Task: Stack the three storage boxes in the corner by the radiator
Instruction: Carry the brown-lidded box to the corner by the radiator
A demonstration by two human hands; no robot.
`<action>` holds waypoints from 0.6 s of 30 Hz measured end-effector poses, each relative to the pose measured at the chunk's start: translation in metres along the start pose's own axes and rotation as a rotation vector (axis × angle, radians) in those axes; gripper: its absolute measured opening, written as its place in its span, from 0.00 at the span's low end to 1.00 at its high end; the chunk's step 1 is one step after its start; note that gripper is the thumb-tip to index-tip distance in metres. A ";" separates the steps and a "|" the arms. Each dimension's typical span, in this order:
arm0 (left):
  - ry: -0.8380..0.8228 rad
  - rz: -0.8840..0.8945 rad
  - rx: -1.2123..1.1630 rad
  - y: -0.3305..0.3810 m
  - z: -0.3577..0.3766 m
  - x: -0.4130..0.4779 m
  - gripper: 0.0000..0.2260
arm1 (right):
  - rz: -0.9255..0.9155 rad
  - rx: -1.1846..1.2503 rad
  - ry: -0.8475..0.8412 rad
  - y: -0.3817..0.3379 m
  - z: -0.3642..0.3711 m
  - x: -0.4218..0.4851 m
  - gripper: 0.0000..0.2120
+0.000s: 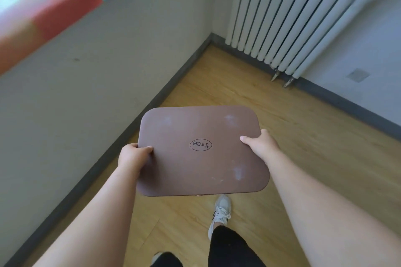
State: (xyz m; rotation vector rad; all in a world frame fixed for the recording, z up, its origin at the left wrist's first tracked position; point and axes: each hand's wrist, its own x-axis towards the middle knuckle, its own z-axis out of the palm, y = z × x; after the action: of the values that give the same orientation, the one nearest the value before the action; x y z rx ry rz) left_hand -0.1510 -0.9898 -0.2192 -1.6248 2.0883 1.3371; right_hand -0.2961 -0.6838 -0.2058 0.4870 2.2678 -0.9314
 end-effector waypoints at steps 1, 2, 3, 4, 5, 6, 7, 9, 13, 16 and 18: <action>0.002 -0.010 -0.014 0.011 0.010 0.001 0.11 | -0.005 -0.012 -0.004 -0.007 -0.011 0.012 0.29; 0.007 -0.017 -0.031 0.025 0.022 0.006 0.11 | -0.010 -0.026 -0.008 -0.015 -0.024 0.028 0.30; 0.008 -0.020 -0.041 0.036 0.031 0.008 0.12 | -0.015 -0.036 -0.007 -0.022 -0.034 0.040 0.29; 0.003 -0.019 -0.047 0.046 0.039 0.010 0.13 | -0.021 -0.042 -0.002 -0.029 -0.043 0.050 0.29; 0.000 -0.022 -0.047 0.056 0.049 0.013 0.14 | -0.024 -0.048 0.003 -0.035 -0.052 0.061 0.28; -0.001 -0.025 -0.039 0.067 0.058 0.017 0.15 | -0.023 -0.056 0.008 -0.042 -0.061 0.073 0.27; 0.001 -0.028 -0.032 0.076 0.066 0.019 0.15 | -0.023 -0.058 0.009 -0.048 -0.068 0.083 0.27; 0.001 -0.031 -0.030 0.099 0.082 0.029 0.15 | -0.023 -0.058 0.012 -0.061 -0.082 0.106 0.28; -0.010 -0.037 -0.021 0.135 0.104 0.050 0.14 | -0.033 -0.066 0.003 -0.085 -0.100 0.145 0.30; -0.020 -0.040 -0.032 0.160 0.117 0.070 0.15 | -0.019 -0.069 -0.019 -0.105 -0.111 0.172 0.32; -0.032 -0.053 -0.053 0.182 0.126 0.089 0.16 | -0.010 -0.060 -0.024 -0.124 -0.118 0.196 0.31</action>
State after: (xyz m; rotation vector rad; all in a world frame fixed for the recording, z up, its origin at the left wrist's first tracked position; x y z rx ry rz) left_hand -0.3853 -0.9597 -0.2500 -1.6553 1.9943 1.4030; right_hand -0.5553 -0.6640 -0.2120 0.4364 2.2711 -0.8671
